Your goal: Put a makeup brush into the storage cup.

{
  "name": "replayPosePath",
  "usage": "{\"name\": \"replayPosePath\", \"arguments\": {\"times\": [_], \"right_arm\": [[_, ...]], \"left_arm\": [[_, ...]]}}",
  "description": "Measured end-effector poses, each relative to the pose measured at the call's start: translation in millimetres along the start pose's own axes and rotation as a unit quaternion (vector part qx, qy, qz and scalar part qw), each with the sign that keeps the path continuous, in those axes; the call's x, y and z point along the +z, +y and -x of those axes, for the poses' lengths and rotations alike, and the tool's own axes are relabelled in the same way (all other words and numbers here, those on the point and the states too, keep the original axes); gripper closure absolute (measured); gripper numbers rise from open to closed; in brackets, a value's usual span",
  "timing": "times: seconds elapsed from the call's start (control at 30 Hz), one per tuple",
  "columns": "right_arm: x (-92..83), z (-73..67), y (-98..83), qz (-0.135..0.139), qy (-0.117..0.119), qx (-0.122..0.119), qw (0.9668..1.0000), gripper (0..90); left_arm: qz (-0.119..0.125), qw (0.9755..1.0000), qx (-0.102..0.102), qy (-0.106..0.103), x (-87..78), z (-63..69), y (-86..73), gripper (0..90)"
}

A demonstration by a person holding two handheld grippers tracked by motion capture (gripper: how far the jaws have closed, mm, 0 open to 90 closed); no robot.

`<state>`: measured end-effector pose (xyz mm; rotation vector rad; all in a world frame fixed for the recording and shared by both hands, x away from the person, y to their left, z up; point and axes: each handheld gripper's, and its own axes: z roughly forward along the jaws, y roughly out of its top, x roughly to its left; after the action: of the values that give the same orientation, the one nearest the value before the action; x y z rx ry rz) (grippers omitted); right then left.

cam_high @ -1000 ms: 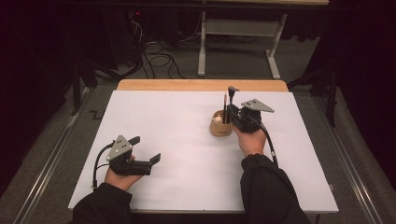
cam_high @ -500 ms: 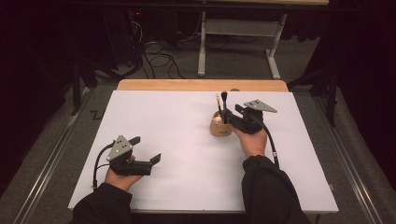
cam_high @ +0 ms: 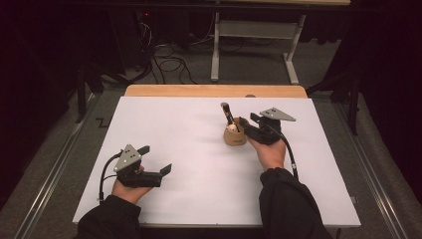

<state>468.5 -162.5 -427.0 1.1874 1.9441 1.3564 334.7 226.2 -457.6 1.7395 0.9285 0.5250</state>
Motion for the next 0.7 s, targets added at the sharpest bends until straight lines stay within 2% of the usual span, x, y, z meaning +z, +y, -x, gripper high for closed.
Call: {"name": "replayPosePath", "arguments": {"times": [0.3, 0.7], "right_arm": [[-7.5, 0.8, -8.3, -0.001, 0.008, -0.003, 1.0000, 49.9], [-16.0, -4.8, -12.7, -0.001, 0.027, -0.010, 0.9996, 41.4]], "left_arm": [[-0.001, 1.0000, 0.000, -0.001, 0.6, -0.1, -0.1, 0.2], [-0.004, 1.0000, 0.001, -0.001, 1.1, 0.1, -0.4, 0.2]]}}
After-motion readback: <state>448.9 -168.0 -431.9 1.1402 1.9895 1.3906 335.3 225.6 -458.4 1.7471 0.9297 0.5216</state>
